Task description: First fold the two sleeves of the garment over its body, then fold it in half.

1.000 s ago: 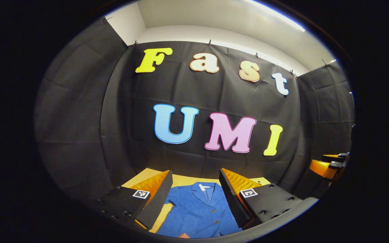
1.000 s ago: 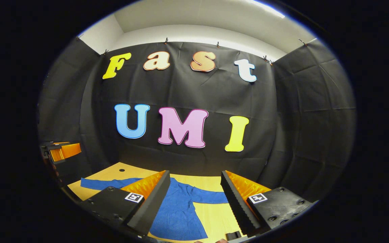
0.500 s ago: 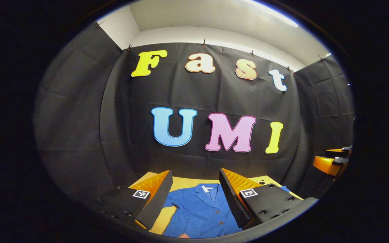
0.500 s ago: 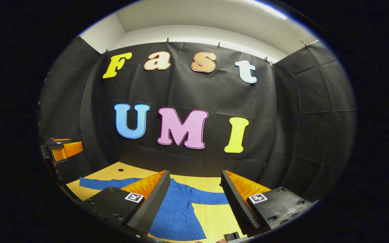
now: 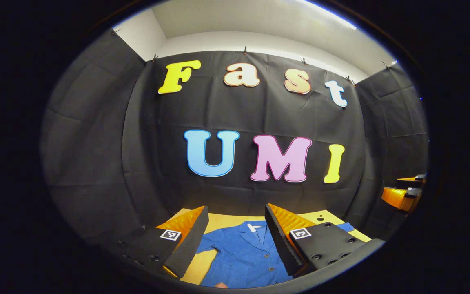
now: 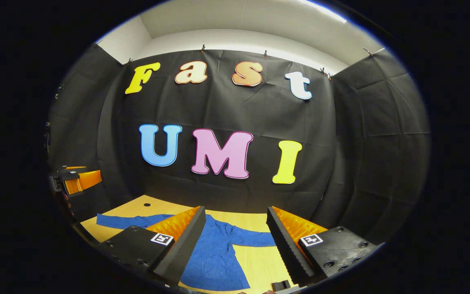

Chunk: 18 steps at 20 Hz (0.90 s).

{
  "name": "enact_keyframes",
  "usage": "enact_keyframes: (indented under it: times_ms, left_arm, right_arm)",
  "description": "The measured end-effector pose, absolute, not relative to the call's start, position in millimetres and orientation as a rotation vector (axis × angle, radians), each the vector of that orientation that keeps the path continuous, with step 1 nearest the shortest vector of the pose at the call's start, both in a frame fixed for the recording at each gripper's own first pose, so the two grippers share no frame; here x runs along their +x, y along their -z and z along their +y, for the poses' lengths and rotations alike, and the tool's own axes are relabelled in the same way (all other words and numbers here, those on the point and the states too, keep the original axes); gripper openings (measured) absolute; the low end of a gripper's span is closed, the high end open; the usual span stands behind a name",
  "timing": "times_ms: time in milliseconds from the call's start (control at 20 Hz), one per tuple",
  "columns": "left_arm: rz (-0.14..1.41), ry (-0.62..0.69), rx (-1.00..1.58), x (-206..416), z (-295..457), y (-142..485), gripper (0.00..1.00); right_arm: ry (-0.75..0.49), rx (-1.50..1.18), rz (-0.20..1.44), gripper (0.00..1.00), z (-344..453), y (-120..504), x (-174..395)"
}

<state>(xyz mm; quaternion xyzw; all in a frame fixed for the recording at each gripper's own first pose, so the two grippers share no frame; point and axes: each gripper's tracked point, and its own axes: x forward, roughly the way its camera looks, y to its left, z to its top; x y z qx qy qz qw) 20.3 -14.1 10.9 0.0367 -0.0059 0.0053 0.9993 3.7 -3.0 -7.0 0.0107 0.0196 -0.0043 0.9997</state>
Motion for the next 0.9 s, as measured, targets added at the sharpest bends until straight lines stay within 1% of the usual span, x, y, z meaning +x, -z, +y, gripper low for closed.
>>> enact_keyframes:
  times_ms: [100, 150, 200, 250, 300, 650, 900]
  left_arm:
    - [-0.013, -0.011, 0.071, 20.6, -13.9, -11.3, 0.79]
    - [-0.018, -0.009, 0.073, 20.7, -13.6, -11.3, 0.79]
    - [-0.023, -0.008, 0.075, 20.9, -14.2, -11.0, 0.79]
    - [-0.027, -0.005, 0.077, 21.1, -14.4, -11.8, 0.79]
    - [-0.030, -0.001, 0.076, 21.0, -14.7, -11.8, 0.80]
    - [-0.026, 0.040, 0.103, 33.7, -23.9, -11.3, 0.79]
    - [-0.051, 0.035, 0.090, 39.8, -26.3, -15.8, 0.80]
  right_arm:
    - [0.012, 0.019, 0.033, 0.99, -4.5, 4.4, 4.6]
    - [0.011, 0.015, 0.026, 0.96, -4.5, 3.0, 4.5]
    - [0.009, 0.014, 0.025, 0.96, -3.9, 2.7, 4.2]
    - [0.011, 0.012, 0.024, 0.93, -5.3, 2.9, 4.5]
    - [0.015, 0.011, 0.027, 0.96, -7.3, 3.8, 5.8]
    - [0.045, -0.004, 0.042, 0.96, -25.9, 9.1, 10.7]
    - [0.075, -0.004, 0.045, 0.96, -38.4, 9.1, 15.2]
